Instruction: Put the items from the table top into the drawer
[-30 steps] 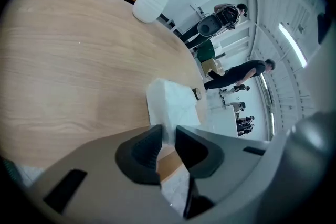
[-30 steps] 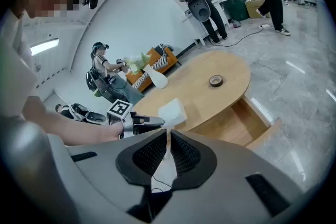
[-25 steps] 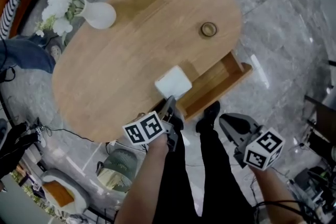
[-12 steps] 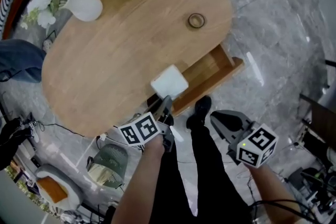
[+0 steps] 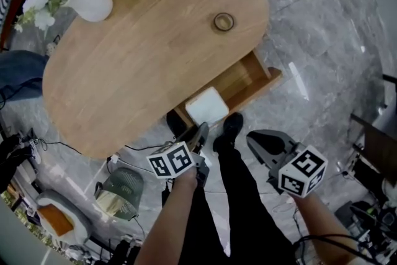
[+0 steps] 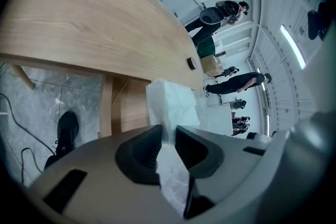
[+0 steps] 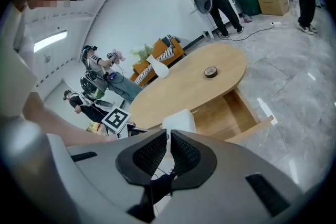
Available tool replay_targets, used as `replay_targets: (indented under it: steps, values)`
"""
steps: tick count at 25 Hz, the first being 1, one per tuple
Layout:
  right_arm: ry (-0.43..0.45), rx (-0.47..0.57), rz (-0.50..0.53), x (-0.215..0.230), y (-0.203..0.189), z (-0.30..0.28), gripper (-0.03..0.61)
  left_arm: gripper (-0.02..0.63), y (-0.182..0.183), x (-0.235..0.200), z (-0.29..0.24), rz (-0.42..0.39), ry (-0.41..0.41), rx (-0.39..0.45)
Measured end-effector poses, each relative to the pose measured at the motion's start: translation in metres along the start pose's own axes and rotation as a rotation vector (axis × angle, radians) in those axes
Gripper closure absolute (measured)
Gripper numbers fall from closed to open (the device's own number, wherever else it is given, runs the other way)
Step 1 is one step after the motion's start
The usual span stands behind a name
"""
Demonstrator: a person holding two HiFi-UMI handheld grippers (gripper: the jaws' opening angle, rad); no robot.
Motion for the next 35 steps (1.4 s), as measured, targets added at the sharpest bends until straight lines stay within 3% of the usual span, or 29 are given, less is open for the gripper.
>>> replay_targets:
  steps: [9, 13, 17, 23, 27, 35]
  values:
    - [0.009, -0.017, 0.011, 0.014, 0.002, -0.002, 0.535, 0.525, -0.006, -0.010, -0.018, 0.049, -0.023, 0.013]
    - [0.027, -0.027, 0.012, 0.012, 0.000, -0.007, 0.535, 0.457, -0.005, -0.020, -0.018, 0.037, 0.015, 0.023]
    - [0.029, -0.034, 0.009, 0.007, -0.002, -0.009, 0.535, 0.464, -0.010, -0.025, -0.009, 0.035, 0.041, 0.007]
    - [0.020, -0.017, -0.003, -0.002, 0.000, -0.014, 0.535, 0.585, -0.006, -0.017, 0.006, -0.062, 0.071, -0.009]
    - [0.013, -0.012, -0.007, -0.010, -0.001, -0.017, 0.535, 0.600, -0.003, 0.002, 0.011, -0.158, 0.032, -0.028]
    - [-0.029, 0.005, -0.017, -0.027, 0.000, -0.021, 0.535, 0.612, 0.012, 0.026, 0.024, -0.262, -0.022, -0.047]
Point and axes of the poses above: the fingertips, and each gripper's own axes: z backward along the fingers, x to its right, y out of its top, the point moved 10 cm from there along z, backward along the fingers, and after that the axes turned 9 degrees about -y, right-handed, at the moved point
